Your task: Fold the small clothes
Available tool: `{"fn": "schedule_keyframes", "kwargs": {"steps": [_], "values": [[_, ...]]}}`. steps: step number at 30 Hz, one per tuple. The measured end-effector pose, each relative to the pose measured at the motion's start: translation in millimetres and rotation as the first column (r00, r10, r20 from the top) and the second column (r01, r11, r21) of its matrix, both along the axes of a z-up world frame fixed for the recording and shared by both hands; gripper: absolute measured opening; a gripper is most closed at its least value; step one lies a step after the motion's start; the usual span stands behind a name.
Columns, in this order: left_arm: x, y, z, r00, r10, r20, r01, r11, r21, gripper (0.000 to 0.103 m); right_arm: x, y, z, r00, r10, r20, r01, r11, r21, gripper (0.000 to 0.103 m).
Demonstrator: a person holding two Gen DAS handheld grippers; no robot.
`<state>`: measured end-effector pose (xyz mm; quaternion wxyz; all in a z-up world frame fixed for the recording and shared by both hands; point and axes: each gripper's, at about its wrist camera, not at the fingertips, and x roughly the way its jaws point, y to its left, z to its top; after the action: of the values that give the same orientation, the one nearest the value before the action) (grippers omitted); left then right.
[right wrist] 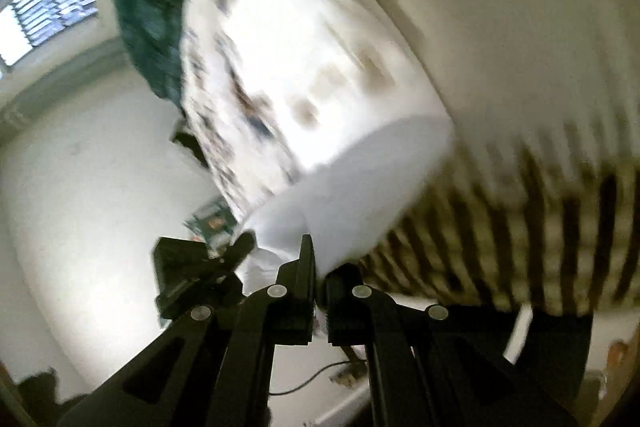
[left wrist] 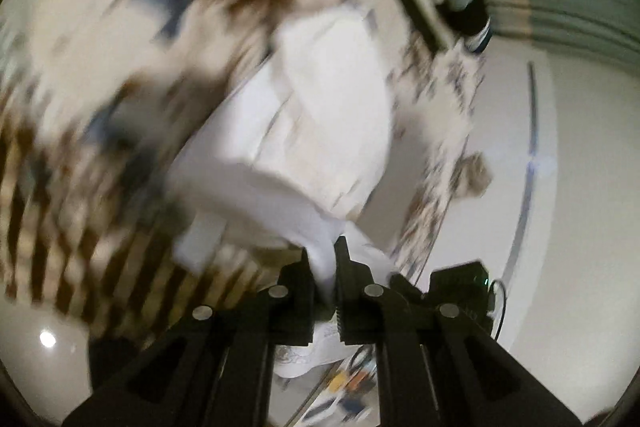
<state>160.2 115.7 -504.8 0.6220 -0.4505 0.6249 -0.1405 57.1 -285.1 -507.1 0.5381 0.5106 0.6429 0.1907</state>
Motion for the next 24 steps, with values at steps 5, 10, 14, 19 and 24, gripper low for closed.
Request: {"fn": "schedule_keyframes", "kwargs": {"steps": [5,10,14,19,24], "values": [[100,-9,-22,0.997,0.034,0.072,-0.031,0.999,-0.039,0.016,109,-8,-2,0.99,-0.118,0.077,0.12,0.992,-0.028,0.004],[158,6,-34,0.983,0.164,0.085,-0.15,0.978,-0.144,0.051,174,-8,-20,0.964,-0.254,0.082,0.255,0.967,-0.01,0.033],[159,22,-20,0.976,0.161,0.143,-0.152,0.986,-0.072,0.063,174,-20,-11,0.95,-0.285,0.126,0.285,0.958,0.017,0.05],[159,4,-24,0.982,-0.088,0.166,0.041,0.963,0.267,0.064,163,-18,-1,0.97,-0.167,0.176,0.203,0.956,-0.214,0.051],[183,-24,-55,0.961,-0.226,0.161,0.148,0.908,0.393,0.015,188,-13,-36,0.989,-0.075,0.13,0.119,0.92,-0.374,0.051]]}}
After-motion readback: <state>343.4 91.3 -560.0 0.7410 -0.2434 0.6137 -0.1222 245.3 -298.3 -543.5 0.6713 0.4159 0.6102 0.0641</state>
